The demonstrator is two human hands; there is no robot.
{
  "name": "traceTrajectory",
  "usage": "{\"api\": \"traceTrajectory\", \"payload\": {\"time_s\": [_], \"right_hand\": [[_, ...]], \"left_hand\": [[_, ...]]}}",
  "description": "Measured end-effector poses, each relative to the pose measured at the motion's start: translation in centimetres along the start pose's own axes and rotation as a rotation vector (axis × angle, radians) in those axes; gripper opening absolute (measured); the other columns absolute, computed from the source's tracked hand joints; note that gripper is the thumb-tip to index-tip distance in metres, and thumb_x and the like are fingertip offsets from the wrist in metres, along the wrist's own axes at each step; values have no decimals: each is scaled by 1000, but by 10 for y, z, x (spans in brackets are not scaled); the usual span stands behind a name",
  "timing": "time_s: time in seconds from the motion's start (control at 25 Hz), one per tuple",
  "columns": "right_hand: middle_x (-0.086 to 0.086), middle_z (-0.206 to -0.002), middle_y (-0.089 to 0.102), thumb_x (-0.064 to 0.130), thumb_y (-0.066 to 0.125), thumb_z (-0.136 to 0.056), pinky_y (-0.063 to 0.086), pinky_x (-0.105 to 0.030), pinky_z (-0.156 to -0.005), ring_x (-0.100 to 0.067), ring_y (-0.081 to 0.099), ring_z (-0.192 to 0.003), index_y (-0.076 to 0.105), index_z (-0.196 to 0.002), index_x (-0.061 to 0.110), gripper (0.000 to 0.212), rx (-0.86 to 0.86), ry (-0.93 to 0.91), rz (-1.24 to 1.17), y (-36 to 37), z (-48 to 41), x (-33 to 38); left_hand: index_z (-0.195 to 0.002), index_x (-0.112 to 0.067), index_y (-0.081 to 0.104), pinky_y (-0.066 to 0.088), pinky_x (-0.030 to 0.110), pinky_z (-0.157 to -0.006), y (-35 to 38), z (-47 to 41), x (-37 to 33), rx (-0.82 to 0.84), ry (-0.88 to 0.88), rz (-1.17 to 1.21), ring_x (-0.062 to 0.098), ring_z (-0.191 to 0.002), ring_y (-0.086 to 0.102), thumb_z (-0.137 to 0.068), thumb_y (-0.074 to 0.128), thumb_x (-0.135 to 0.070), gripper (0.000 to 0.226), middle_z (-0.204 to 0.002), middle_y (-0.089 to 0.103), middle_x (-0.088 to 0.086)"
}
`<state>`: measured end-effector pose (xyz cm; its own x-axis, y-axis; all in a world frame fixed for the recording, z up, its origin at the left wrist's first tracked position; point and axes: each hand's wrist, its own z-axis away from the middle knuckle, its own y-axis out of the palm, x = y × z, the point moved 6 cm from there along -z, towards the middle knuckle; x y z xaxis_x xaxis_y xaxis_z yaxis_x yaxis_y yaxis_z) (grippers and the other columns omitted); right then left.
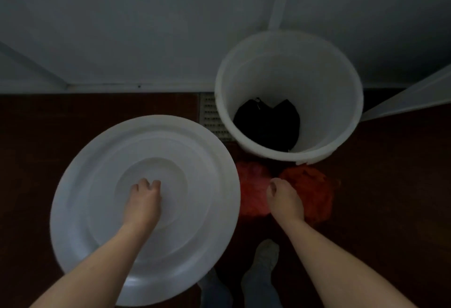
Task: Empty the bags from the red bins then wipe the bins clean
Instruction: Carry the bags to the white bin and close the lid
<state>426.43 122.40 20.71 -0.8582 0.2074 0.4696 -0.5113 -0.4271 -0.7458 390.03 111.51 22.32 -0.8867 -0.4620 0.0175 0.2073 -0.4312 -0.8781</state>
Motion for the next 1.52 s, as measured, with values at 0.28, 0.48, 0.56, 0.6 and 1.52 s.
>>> {"api": "traceTrajectory", "payload": {"time_s": [0.28,0.48,0.56,0.6,1.52], "right_hand": [[-9,-144,45,38,61,-97,49,-40,-95,-33,57,-119,44,-146,24,53,170,49,130,101,-5,-37],[-10,-155,29,42,62,-95,49,-44,-95,-35,54,-125,25,-156,30,72,196,144,234,158,-41,-62],[-13,-157,28,39,60,-97,48,-43,-97,-36,54,-126,26,-155,22,69,207,204,277,175,-58,-76],[-15,-156,30,36,59,-99,46,-42,-99,-36,52,-128,30,-153,16,65,214,220,292,180,-64,-82],[-24,-111,63,9,54,-96,43,-39,-88,-36,59,-100,65,-107,-4,20,-171,-32,112,245,-132,-37]], "left_hand": [[-134,-9,56,51,50,-77,107,11,45,67,3,19,41,-110,47,-93,57,-13,41,-115,50,21],[-125,-8,62,54,49,-68,183,-13,46,88,63,10,42,-100,52,-86,64,-6,39,-106,53,20],[-120,-7,65,55,47,-61,207,-25,43,86,106,0,42,-96,54,-82,68,-3,38,-102,54,20],[-119,-7,65,54,46,-57,215,-31,41,82,122,-3,42,-94,54,-80,69,-2,39,-101,54,21],[-144,-19,47,54,42,-79,274,-92,58,172,84,-41,33,-122,43,-98,47,-13,47,-129,45,14]]}}
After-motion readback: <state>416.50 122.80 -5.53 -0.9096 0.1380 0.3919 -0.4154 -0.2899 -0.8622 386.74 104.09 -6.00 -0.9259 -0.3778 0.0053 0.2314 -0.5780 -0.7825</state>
